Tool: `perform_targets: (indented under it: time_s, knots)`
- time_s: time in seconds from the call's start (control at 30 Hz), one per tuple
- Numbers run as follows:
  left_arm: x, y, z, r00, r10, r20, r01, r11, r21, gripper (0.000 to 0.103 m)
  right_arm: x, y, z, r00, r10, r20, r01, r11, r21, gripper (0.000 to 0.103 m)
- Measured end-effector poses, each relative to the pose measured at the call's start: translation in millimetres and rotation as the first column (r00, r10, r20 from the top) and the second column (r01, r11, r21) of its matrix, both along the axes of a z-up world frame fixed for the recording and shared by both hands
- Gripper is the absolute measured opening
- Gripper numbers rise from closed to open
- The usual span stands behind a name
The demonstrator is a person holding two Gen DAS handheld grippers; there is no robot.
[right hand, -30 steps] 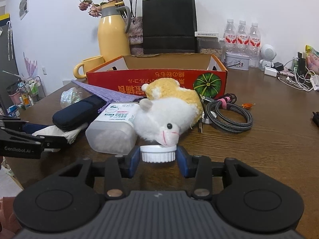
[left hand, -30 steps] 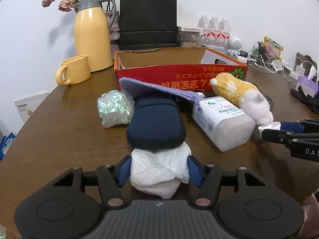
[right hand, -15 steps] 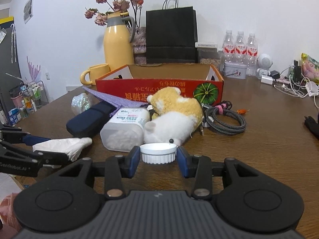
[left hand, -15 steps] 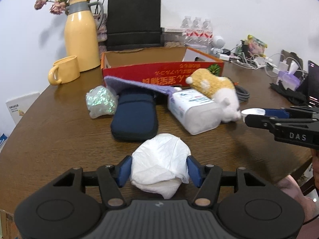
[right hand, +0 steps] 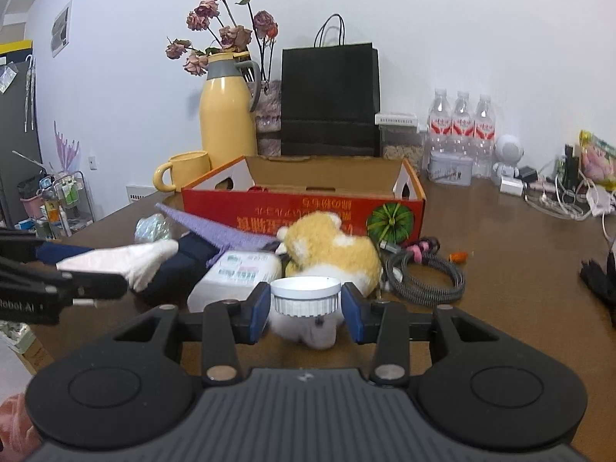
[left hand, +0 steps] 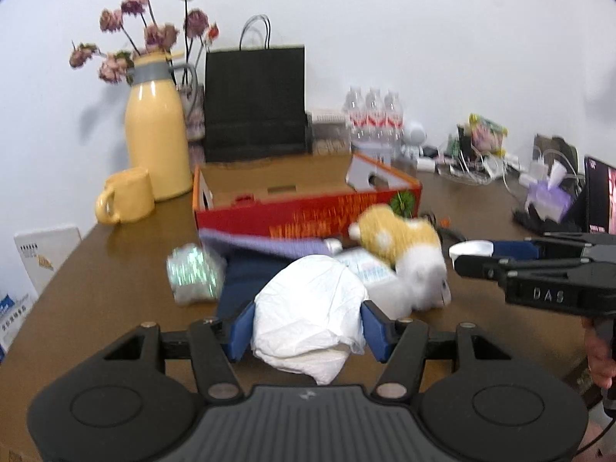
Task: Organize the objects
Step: 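Carry the cloth and lid into the box and open both tools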
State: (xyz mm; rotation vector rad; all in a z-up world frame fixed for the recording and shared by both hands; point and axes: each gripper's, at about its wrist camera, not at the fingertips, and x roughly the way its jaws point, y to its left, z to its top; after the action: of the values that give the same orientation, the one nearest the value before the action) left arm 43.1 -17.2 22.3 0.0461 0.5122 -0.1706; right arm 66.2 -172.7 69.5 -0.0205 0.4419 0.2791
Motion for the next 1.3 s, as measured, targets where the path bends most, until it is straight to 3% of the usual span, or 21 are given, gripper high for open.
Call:
perform_targets:
  time_s: [0.53, 0.77, 1.0, 1.3]
  knots:
    - [108.7, -5.6, 37.8, 0.987, 0.095, 0.127, -0.092, 0.995, -0.025, 0.058, 94.1, 6.5, 33.3, 0.995, 0.016, 0.098, -0.017, 1.0, 0.009, 0.041]
    - [158.9, -9.9, 40.4, 0.987, 0.088, 0.132, -0.085, 0.996, -0.029, 0.058, 142.0, 14.3, 39.4, 0.995, 0.005, 0.104, -0.004, 1.0, -0.008, 0.041]
    - [207.4, -13.9, 39.6, 0.981, 0.138, 0.137, -0.138, 0.99, -0.004, 0.058, 194.4, 20.0, 37.5, 0.997, 0.01, 0.081, -0.009, 1.0, -0.014, 0.041]
    - [263.0, -10.6, 17.2, 0.981, 0.178, 0.083, -0.178, 0.984, -0.008, 0.058, 248.2, 25.4, 18.2, 1.0, 0.022, 0.018, -0.022, 1.0, -0.015, 0.041]
